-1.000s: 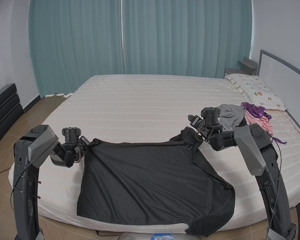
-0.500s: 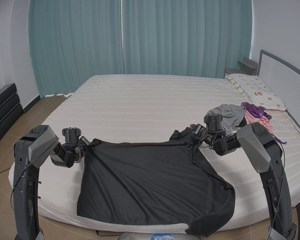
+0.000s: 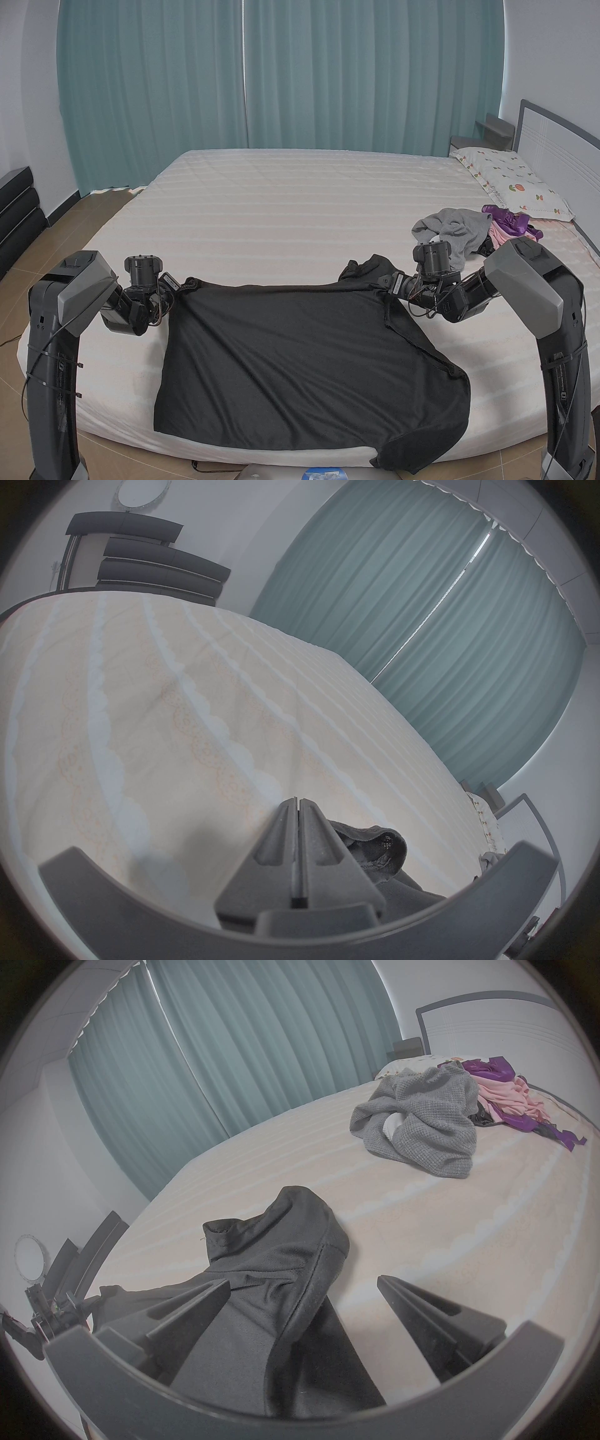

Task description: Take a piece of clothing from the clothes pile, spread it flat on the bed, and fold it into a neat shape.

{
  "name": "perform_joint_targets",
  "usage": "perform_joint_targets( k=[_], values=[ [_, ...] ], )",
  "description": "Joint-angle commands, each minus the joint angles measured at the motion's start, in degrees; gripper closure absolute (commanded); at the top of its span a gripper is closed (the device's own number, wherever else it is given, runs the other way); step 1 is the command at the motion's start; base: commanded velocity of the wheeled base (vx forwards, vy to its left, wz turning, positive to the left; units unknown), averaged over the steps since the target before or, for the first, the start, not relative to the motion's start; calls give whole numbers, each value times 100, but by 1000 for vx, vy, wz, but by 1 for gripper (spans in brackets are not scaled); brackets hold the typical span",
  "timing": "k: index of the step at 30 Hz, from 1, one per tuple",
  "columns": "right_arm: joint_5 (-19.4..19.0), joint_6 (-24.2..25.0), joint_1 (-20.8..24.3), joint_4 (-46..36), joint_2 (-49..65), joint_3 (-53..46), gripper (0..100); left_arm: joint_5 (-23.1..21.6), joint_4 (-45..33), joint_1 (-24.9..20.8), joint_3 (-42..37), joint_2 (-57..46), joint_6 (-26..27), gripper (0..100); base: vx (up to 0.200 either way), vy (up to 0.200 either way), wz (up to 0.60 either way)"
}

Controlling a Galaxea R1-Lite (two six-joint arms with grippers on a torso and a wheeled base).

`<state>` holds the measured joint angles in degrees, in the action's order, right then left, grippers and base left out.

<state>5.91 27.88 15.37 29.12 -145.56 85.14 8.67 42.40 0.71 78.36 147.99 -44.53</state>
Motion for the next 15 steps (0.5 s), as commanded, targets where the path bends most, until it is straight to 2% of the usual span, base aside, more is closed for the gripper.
perform_joint_targets(
  k=[1,4,5,15],
  values=[
    [6,-11,71,-12,-17,-6,0,3,-4,0,48,37,15,100,0,0,0],
    [6,-28,106,-30,-17,-50,0,-5,-12,0,48,45,15,100,0,0,0],
    [6,-99,115,-100,-17,-68,100,3,-12,0,56,45,15,100,0,0,0],
    [68,-195,10,-258,45,-24,100,3,-4,0,56,45,15,100,0,0,0]
  ],
)
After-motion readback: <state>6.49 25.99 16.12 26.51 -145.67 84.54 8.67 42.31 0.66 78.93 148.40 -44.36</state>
